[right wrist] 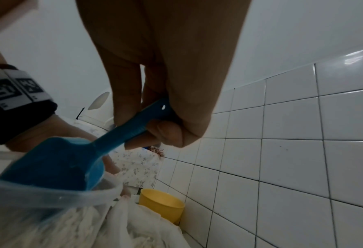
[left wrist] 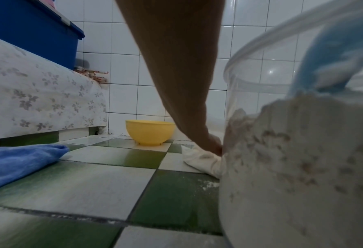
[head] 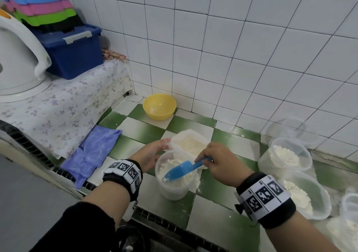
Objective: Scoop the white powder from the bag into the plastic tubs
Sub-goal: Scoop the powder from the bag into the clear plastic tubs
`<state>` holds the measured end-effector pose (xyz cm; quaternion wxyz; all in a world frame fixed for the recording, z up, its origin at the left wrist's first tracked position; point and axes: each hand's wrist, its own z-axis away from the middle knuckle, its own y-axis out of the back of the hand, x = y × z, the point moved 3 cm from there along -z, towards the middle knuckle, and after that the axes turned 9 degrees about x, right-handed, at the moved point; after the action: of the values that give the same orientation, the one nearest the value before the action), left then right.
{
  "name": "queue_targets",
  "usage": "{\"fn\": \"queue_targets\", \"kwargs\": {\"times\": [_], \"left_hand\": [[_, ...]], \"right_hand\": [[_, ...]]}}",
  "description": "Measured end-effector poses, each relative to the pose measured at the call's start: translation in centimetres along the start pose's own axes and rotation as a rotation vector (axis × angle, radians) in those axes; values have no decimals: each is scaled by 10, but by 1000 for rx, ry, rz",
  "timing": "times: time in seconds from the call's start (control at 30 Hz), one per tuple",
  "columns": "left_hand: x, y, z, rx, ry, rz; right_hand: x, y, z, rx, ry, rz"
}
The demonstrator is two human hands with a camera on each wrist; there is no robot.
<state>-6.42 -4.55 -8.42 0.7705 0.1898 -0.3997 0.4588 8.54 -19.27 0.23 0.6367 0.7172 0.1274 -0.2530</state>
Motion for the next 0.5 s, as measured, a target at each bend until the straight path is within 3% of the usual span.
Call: {"fn": "queue_targets", "kwargs": {"times": [0.2, 0.33, 0.5], "left_hand": [[1, 2, -4, 8, -5, 3], [2, 2, -6, 9, 2, -11], [4, 3, -7, 7, -23, -29]], "right_hand": [[11, 21, -5, 98, -107, -137], [26, 27, -7, 157, -241, -348], [52, 24, -10, 342, -464, -586]]}}
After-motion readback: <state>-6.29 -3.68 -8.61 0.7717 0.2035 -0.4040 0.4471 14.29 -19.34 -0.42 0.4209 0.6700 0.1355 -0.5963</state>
